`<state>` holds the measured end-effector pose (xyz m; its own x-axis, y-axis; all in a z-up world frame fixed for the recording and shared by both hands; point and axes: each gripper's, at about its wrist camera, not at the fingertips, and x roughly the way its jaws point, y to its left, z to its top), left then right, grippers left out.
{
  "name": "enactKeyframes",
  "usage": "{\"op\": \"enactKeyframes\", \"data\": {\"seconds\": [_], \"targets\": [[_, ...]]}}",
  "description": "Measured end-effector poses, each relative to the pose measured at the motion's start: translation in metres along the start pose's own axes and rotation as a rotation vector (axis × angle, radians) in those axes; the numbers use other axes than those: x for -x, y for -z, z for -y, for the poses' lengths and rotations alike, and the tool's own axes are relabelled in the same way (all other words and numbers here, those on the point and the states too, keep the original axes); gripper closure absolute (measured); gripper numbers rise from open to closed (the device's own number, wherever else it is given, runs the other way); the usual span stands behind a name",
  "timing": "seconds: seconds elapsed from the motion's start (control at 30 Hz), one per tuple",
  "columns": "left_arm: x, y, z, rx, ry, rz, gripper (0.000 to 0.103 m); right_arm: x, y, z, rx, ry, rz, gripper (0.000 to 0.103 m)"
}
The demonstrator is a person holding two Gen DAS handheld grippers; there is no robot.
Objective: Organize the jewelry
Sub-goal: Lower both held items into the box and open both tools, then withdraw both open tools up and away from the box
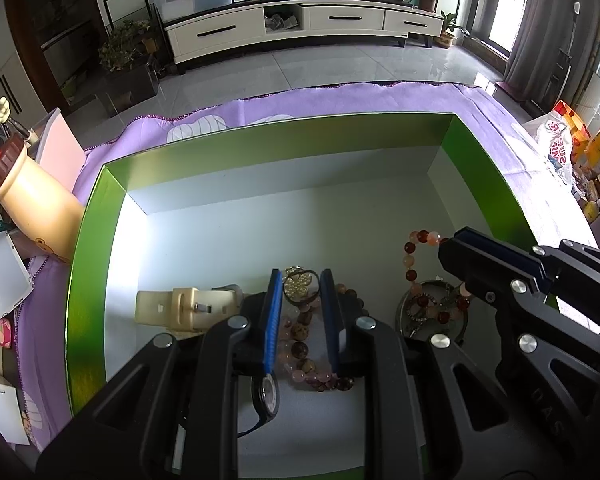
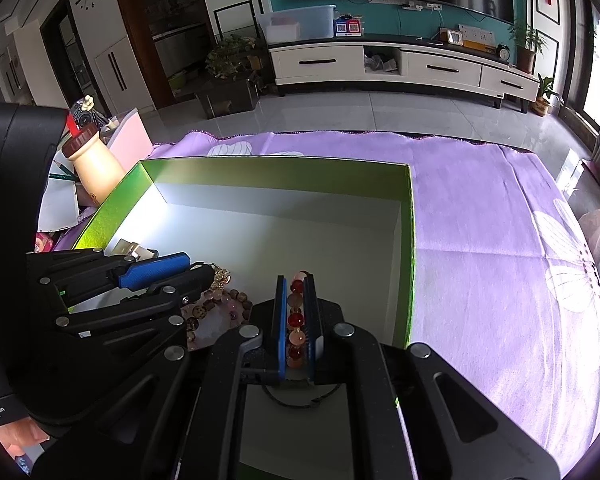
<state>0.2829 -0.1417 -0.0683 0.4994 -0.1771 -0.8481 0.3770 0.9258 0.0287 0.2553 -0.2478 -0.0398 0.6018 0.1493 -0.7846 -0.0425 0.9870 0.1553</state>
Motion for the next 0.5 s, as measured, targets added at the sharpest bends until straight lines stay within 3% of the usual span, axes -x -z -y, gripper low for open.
{"op": "enactKeyframes", "data": {"seconds": [0.33,0.5], "targets": [[0.006,0.000,0.000,-0.001,-0.007,0.000,0.084,0.002,-0.001,0.002,-0.010,-0.003,-0.001,0.094],[0.015,-0.001,-0.001,0.001,-0.007,0.013,0.077,0.012,-0.004,0.003,-0.015,-0.002,0.017,0.092]]}}
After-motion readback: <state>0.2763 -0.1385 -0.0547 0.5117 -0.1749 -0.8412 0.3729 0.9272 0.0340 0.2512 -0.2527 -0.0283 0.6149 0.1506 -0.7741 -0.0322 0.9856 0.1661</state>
